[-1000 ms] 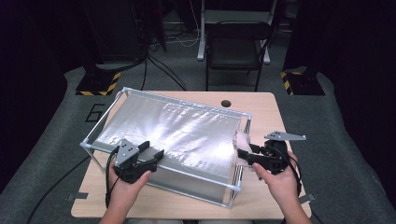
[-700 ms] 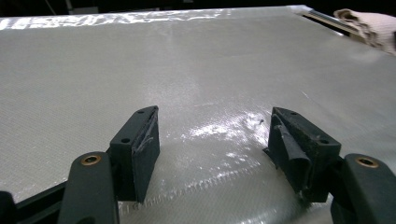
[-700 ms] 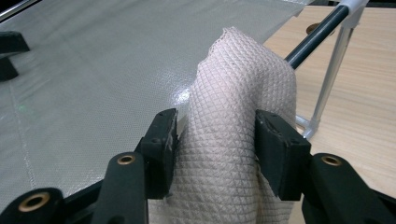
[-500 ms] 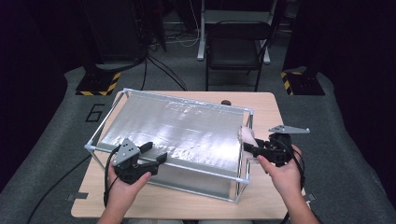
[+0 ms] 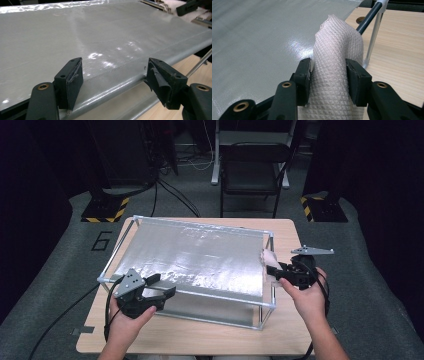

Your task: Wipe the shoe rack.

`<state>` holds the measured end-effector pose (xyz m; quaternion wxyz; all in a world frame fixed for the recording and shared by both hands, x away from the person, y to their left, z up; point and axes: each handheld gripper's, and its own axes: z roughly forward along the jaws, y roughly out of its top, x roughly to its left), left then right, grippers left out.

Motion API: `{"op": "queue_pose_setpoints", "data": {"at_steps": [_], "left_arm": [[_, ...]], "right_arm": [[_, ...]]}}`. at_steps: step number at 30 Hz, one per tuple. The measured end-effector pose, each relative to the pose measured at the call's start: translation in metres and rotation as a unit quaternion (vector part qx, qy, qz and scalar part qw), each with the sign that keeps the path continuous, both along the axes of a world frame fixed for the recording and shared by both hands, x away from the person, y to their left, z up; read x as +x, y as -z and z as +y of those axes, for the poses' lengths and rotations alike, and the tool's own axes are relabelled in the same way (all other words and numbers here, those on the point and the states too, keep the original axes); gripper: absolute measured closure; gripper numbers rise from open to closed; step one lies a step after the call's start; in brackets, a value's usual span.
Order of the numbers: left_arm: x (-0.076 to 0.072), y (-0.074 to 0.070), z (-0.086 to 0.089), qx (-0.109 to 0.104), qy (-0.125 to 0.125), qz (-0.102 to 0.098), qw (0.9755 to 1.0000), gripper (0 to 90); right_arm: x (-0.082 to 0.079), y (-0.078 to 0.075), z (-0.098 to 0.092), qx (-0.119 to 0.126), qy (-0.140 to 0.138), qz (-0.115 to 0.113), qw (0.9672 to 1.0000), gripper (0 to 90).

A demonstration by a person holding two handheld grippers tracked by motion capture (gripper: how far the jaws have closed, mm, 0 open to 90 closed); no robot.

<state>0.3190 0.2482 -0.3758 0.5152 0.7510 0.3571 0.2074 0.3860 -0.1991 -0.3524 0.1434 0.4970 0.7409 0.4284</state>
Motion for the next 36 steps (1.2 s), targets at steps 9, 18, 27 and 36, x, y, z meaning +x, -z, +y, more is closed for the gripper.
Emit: {"op": "queue_pose_setpoints", "data": {"at_steps": [9, 18, 27, 36], "left_arm": [[-0.004, 0.004, -0.006, -0.001, 0.018, -0.001, 0.9998, 29.8], [-0.010, 0.007, -0.015, 0.013, 0.005, -0.017, 0.9998, 35.3], [-0.010, 0.009, -0.016, 0.006, 0.003, -0.017, 0.9998, 35.4], [-0.009, 0.010, -0.024, 0.008, 0.000, -0.024, 0.9997, 35.5]], "right_arm": [[0.008, -0.001, -0.008, -0.009, 0.014, -0.005, 0.9998, 59.9], [0.012, -0.001, -0.011, -0.013, 0.033, -0.011, 0.9993, 62.5], [0.001, -0.005, -0.013, -0.009, 0.028, -0.020, 0.9994, 67.6], [-0.021, -0.016, -0.016, 0.003, 0.010, -0.044, 0.9990, 71.9]]}}
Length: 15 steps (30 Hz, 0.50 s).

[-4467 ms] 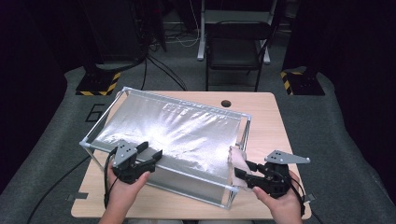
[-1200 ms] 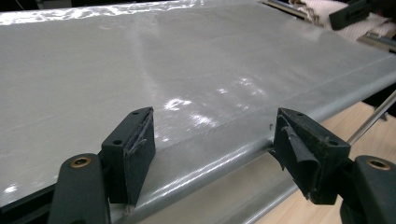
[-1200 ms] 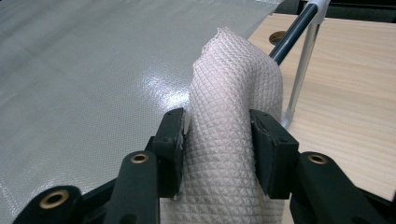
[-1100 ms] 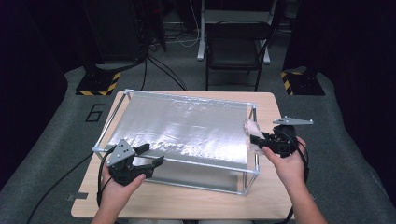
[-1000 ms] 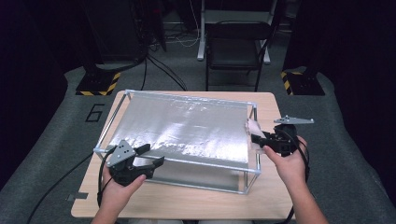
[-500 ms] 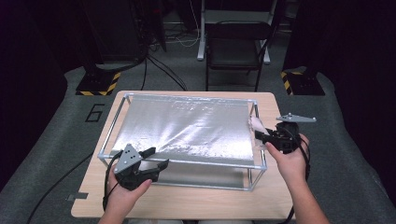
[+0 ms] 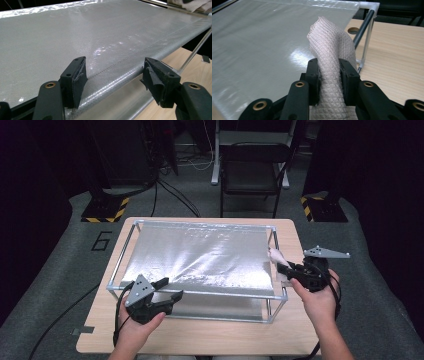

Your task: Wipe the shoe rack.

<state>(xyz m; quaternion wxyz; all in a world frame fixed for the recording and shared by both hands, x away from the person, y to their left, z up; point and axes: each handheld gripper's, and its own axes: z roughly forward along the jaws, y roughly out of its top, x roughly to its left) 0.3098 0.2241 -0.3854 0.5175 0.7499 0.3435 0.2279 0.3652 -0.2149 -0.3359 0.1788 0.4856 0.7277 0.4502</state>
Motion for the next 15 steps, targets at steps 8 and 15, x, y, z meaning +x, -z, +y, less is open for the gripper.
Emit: {"op": "queue_pose_setpoints", "data": {"at_steps": [8, 15], "left_arm": [[0.002, 0.000, -0.007, -0.007, 0.002, 0.005, 1.0000, 35.4], [-0.001, 0.000, -0.014, -0.004, 0.007, 0.005, 1.0000, 35.4]], "right_arm": [[-0.020, -0.003, 0.010, 0.005, -0.029, -0.018, 0.9994, 71.9], [-0.036, 0.008, 0.022, 0.010, -0.048, -0.016, 0.9987, 71.7]]}}
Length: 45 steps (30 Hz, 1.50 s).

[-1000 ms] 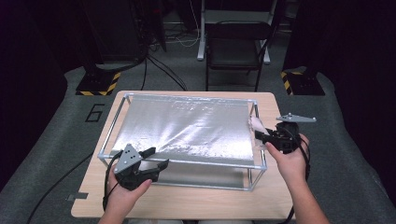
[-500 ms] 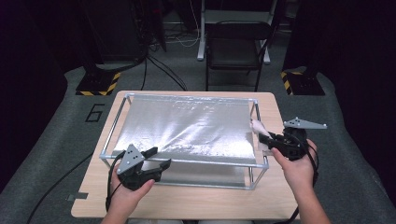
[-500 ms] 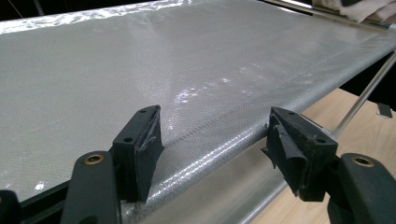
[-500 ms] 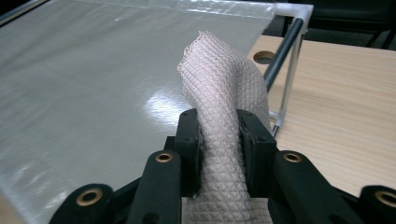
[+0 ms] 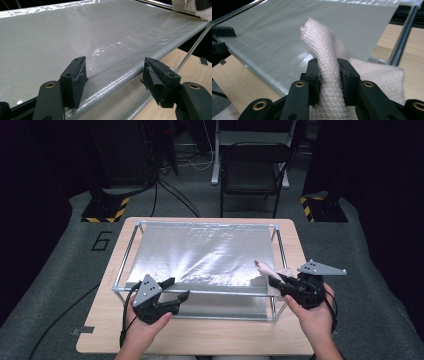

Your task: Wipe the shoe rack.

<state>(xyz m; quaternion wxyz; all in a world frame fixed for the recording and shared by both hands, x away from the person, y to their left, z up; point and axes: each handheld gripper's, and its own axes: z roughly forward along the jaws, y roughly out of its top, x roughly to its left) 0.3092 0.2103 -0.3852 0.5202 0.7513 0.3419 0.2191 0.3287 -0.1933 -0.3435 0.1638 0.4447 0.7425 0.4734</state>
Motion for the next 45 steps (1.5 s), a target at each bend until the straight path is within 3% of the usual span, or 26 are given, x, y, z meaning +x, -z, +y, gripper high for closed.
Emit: {"op": "queue_pose_setpoints", "data": {"at_steps": [3, 6, 10, 14, 19, 33, 39, 45], "left_arm": [[-0.001, 0.000, 0.000, -0.006, 0.003, 0.004, 1.0000, 35.3], [-0.003, -0.001, -0.001, -0.007, 0.010, 0.005, 0.9999, 35.3], [-0.005, -0.003, 0.002, 0.010, 0.017, -0.005, 0.9998, 35.3], [-0.007, -0.004, 0.011, 0.018, 0.005, -0.011, 0.9998, 35.1], [-0.006, -0.002, 0.019, 0.008, -0.003, -0.004, 0.9999, 36.1], [-0.004, -0.001, 0.017, 0.003, -0.006, 0.003, 1.0000, 36.6], [-0.004, 0.000, 0.016, 0.009, -0.004, -0.003, 0.9999, 36.7], [-0.003, 0.000, 0.016, 0.012, -0.001, -0.006, 0.9999, 36.9]], "right_arm": [[-0.002, 0.006, 0.004, -0.013, -0.001, 0.000, 0.9999, 71.7], [-0.002, 0.009, 0.002, -0.008, 0.000, -0.001, 1.0000, 72.1], [-0.003, 0.012, 0.001, -0.007, 0.002, -0.007, 0.9999, 72.7], [-0.003, 0.012, -0.001, -0.011, 0.004, -0.010, 0.9999, 72.7], [-0.006, 0.011, -0.001, -0.008, 0.008, -0.011, 0.9999, 72.6], [-0.048, 0.013, -0.006, 0.013, -0.013, -0.025, 0.9995, 73.7], [-0.060, 0.030, -0.003, -0.015, -0.010, -0.023, 0.9996, 73.9], [-0.057, 0.047, -0.008, -0.004, 0.002, -0.014, 0.9999, 74.1]]}}
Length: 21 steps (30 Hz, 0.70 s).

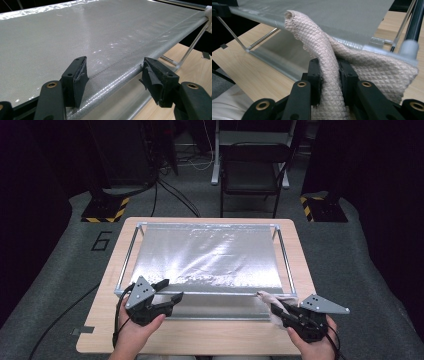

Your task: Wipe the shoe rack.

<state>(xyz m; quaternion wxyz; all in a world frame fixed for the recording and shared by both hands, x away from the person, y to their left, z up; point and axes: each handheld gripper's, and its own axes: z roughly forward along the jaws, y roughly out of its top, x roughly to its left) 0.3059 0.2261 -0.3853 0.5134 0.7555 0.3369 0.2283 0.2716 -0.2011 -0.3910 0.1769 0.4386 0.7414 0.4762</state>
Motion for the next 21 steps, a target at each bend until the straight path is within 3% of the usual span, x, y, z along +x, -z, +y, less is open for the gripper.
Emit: {"op": "queue_pose_setpoints", "data": {"at_steps": [4, 14, 21], "left_arm": [[0.000, 0.000, 0.000, 0.000, 0.000, 0.000, 1.0000, 36.9], [0.000, 0.000, 0.000, -0.001, 0.001, -0.001, 1.0000, 36.9], [0.000, 0.000, 0.000, 0.001, 0.002, -0.002, 1.0000, 37.2]], "right_arm": [[0.001, 0.014, -0.002, -0.019, 0.012, 0.018, 0.9996, 74.1], [0.009, 0.049, -0.018, -0.014, 0.044, 0.058, 0.9972, 74.2], [0.011, 0.056, -0.022, -0.014, 0.048, 0.070, 0.9963, 74.4]]}}
